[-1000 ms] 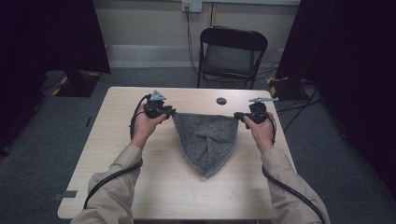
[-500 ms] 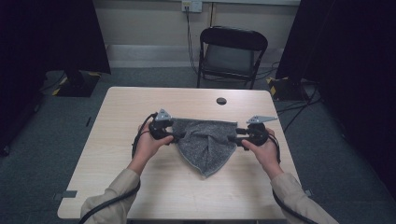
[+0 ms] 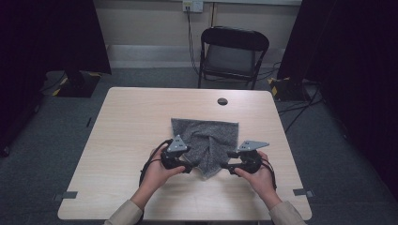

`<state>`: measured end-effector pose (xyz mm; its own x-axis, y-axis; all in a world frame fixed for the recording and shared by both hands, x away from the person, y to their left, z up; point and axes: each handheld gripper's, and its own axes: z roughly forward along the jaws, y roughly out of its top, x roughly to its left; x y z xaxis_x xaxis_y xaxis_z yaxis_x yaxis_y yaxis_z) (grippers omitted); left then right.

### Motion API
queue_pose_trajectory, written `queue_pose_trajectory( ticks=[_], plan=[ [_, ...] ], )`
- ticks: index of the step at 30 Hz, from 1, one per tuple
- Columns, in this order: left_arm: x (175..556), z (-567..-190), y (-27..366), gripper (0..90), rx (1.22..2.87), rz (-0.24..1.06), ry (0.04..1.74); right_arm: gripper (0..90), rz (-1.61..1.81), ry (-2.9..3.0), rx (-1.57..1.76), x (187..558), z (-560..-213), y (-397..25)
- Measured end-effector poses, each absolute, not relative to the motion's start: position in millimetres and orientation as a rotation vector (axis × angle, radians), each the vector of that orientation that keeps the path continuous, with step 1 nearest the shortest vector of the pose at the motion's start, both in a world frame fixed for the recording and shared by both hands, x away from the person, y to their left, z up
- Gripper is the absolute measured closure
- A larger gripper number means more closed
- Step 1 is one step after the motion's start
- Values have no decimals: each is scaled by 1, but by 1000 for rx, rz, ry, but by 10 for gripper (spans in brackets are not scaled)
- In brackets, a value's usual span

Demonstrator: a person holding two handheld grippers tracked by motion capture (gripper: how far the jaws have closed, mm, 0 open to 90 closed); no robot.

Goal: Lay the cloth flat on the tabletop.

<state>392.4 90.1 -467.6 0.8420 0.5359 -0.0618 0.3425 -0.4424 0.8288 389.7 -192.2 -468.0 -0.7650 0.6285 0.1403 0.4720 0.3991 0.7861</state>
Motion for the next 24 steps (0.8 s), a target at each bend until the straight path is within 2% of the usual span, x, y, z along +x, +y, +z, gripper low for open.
queue_pose_trajectory(
  ticks=[8, 15, 18, 21, 24],
  plan=[
    [388, -481, 77, 393, 2100, 201, 623, 473, 1219, 2550, 913, 388, -482, -173],
    [386, -492, 77, 735, 2171, 161, 551, 653, 1162, 2545, 882, 389, -495, -172],
    [389, -494, 82, 843, 2193, 156, 561, 755, 1131, 2540, 871, 390, -494, -174],
    [391, -492, 89, 898, 2186, 165, 595, 853, 1092, 2559, 839, 390, -491, -173],
    [394, -489, 99, 900, 2152, 156, 637, 884, 1066, 2572, 829, 391, -489, -176]
  ],
)
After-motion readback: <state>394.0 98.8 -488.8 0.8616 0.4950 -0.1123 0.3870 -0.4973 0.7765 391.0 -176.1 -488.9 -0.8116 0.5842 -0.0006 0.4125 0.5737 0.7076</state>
